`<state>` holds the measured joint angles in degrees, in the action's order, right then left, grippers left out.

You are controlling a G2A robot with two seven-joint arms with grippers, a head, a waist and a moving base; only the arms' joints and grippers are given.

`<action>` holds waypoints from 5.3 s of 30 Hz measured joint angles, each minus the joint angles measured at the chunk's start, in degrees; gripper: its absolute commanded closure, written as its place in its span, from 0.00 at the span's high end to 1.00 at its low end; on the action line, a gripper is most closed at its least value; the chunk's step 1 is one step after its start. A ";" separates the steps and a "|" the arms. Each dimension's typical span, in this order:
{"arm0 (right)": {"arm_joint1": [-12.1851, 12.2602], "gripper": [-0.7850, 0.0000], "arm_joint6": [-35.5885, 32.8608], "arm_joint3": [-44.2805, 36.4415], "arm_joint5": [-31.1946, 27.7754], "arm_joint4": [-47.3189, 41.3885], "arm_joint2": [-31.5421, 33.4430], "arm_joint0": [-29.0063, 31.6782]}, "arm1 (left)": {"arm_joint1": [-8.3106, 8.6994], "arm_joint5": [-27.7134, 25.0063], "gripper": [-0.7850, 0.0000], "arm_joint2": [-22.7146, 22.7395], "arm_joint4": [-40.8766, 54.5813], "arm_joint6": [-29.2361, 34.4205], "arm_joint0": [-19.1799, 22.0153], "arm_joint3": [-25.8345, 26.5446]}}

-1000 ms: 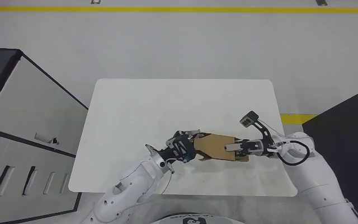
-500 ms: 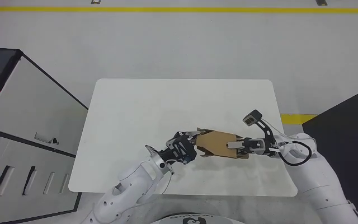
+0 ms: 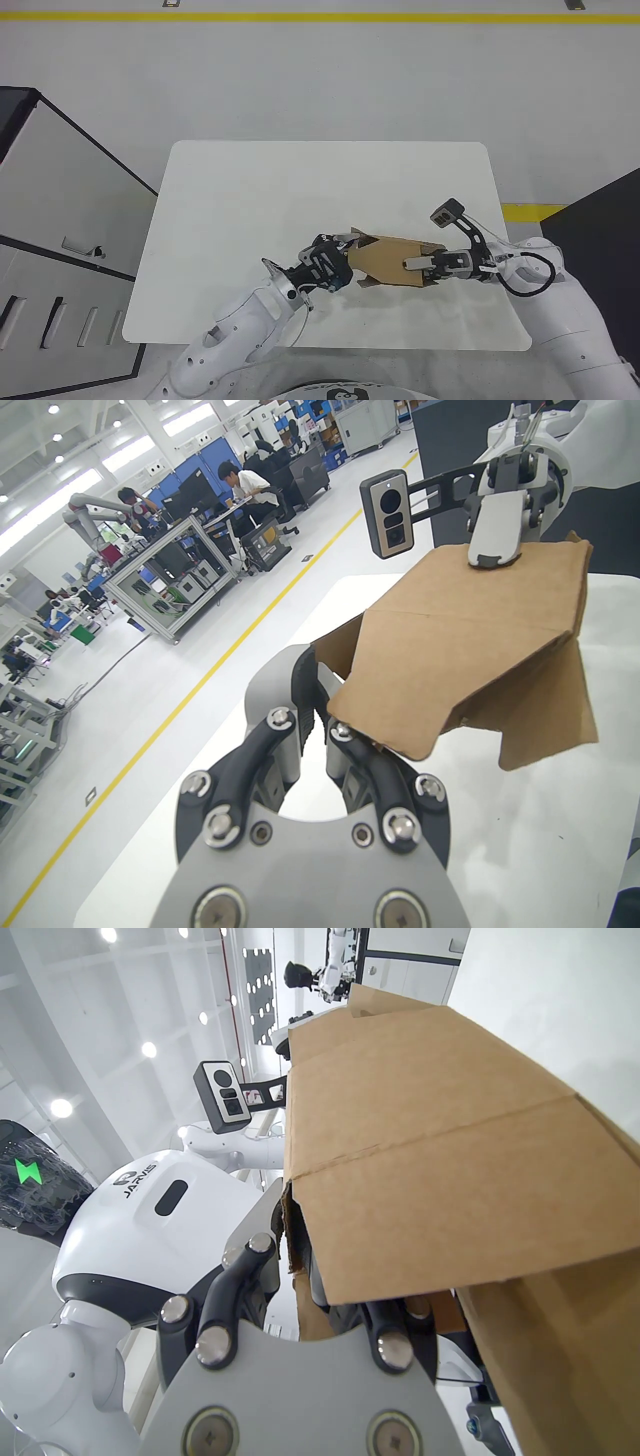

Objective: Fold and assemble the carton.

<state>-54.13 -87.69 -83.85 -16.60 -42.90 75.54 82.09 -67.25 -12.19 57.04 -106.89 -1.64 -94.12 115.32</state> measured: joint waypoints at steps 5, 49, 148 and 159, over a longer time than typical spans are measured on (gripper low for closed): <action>0.17 0.00 -0.33 -0.65 0.33 0.10 -0.28 0.15 | 0.08 -0.08 0.00 0.12 -0.37 -0.10 -0.19 0.35; 2.69 0.00 -0.31 -3.89 0.31 2.45 -2.86 1.22 | 0.93 -3.66 0.00 -1.93 -9.06 0.82 -1.03 2.92; 2.20 0.00 6.70 -7.04 3.19 -10.16 3.07 3.20 | 1.11 1.77 0.00 3.32 1.79 -9.92 -3.13 2.47; 2.04 0.00 3.40 -8.11 5.49 -12.44 3.86 4.07 | 1.03 3.94 0.00 3.72 1.93 -9.60 -2.94 0.91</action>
<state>-52.10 -84.28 -91.96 -11.11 -55.34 79.39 86.17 -66.22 -8.25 60.76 -104.97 -11.24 -97.06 116.23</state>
